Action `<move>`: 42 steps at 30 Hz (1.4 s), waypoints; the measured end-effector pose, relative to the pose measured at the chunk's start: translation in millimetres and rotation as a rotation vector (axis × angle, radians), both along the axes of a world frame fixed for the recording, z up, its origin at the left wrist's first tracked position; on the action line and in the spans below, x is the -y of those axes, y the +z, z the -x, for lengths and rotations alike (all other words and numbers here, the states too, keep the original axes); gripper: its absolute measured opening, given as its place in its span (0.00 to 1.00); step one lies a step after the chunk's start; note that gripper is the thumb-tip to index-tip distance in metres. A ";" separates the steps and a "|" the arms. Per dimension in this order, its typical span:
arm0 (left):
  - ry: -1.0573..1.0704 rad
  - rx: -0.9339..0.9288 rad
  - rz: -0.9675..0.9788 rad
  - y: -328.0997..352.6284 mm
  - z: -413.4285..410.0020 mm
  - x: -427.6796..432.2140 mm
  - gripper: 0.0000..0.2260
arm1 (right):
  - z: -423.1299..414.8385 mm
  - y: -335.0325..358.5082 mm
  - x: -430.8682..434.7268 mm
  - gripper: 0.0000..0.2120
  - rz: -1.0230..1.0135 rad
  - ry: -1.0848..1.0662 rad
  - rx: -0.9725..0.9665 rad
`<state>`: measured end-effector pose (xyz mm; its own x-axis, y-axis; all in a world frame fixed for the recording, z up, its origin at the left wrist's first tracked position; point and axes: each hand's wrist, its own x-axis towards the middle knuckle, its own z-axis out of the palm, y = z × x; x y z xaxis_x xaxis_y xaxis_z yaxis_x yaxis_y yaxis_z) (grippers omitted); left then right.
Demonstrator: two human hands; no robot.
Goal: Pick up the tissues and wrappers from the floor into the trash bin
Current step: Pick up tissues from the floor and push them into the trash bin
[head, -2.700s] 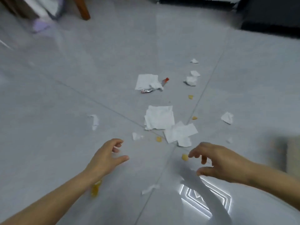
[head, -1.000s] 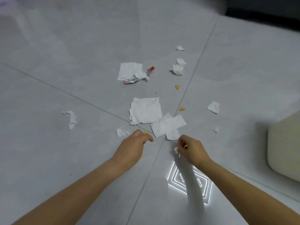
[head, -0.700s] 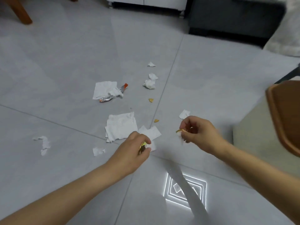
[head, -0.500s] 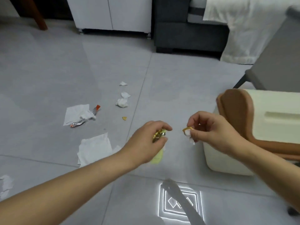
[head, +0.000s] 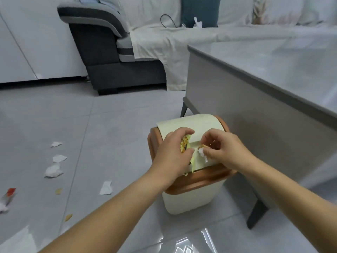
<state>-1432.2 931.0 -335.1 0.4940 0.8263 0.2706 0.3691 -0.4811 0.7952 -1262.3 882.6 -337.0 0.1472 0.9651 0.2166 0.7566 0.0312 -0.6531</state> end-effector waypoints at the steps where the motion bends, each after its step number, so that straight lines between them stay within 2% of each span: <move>1: 0.007 -0.016 -0.018 -3.6 -4.8 -0.7 0.18 | -2.3 -2.7 -0.8 0.07 0.017 -0.006 0.052; 7: 0.037 -0.186 -0.087 -16.9 -14.1 -6.6 0.19 | -3.3 -9.9 -8.5 0.12 0.153 0.048 0.149; 12: 0.024 -0.253 -0.077 -17.2 -20.7 -12.5 0.21 | -2.7 -6.6 -13.3 0.12 0.124 0.035 0.199; 21: 0.023 -0.274 -0.067 -21.9 -21.5 -13.0 0.18 | 2.1 -5.4 -13.2 0.05 0.125 0.030 0.276; 31: 0.022 -0.238 -0.072 -14.5 -12.0 -6.5 0.17 | 2.9 -2.9 -11.4 0.05 0.129 0.046 0.241; 37: 0.041 -0.102 0.023 4.0 54.7 -0.1 0.16 | 19.7 14.0 -3.1 0.04 0.052 0.075 0.184; 42: 0.141 -0.143 0.173 -14.2 160.9 6.9 0.16 | 77.4 34.8 1.2 0.11 0.029 0.212 0.138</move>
<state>-1593.2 924.1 -349.3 0.3938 0.9176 0.0546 0.5376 -0.2781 0.7960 -1339.7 881.4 -302.2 -0.0885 0.9773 0.1923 0.8172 0.1816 -0.5469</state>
